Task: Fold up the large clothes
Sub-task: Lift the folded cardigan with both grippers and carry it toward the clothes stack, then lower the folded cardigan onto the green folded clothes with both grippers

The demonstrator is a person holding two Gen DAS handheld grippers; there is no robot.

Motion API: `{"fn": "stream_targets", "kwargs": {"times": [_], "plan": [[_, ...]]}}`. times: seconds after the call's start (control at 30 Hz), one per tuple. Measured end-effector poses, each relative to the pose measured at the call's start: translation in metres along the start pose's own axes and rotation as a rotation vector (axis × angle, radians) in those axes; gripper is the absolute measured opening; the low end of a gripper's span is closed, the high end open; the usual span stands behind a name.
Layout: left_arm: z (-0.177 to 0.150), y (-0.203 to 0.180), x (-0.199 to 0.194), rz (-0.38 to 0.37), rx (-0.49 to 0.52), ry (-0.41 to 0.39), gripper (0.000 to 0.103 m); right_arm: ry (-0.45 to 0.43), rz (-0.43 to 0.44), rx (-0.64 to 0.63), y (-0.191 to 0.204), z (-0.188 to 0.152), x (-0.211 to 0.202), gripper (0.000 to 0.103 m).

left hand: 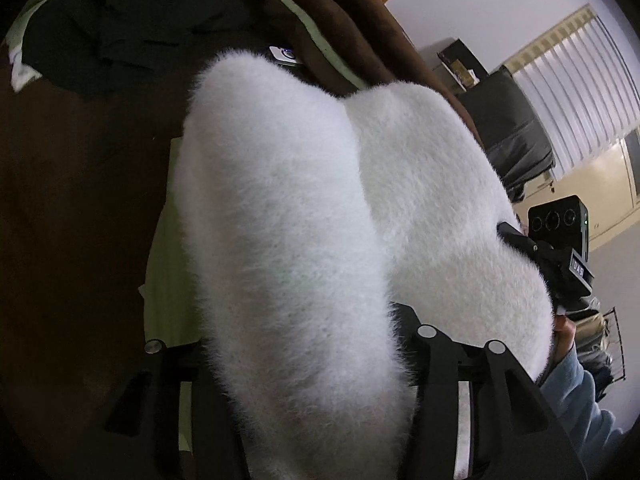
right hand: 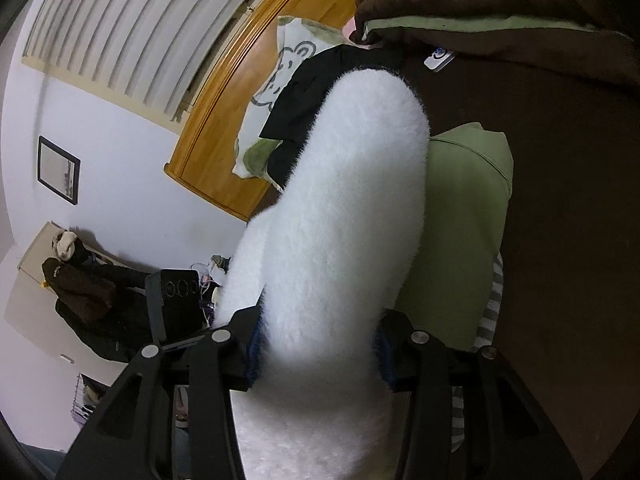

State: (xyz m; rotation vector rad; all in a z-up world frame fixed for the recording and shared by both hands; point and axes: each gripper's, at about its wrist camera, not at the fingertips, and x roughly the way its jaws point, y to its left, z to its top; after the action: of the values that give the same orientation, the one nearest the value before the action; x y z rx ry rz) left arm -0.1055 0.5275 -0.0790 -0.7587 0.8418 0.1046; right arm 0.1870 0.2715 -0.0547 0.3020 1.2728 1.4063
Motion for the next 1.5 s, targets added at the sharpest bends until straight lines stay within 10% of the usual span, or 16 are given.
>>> {"fn": "stream_targets", "kwargs": {"times": [0.33,0.97,1.5], "plan": [[0.009,0.006,0.005,0.118,0.012,0.031,0.09,-0.048,-0.022,0.015,0.001,-0.008,-0.014,0.071],[-0.003,-0.001,-0.07,0.393,0.189,-0.072,0.095,-0.11,-0.386,-0.364,0.096,-0.019,-0.046,0.091],[-0.045,-0.043,-0.046,0.274,0.215,-0.06,0.096,-0.005,-0.641,-0.427,0.085,-0.069,-0.006,0.088]]}}
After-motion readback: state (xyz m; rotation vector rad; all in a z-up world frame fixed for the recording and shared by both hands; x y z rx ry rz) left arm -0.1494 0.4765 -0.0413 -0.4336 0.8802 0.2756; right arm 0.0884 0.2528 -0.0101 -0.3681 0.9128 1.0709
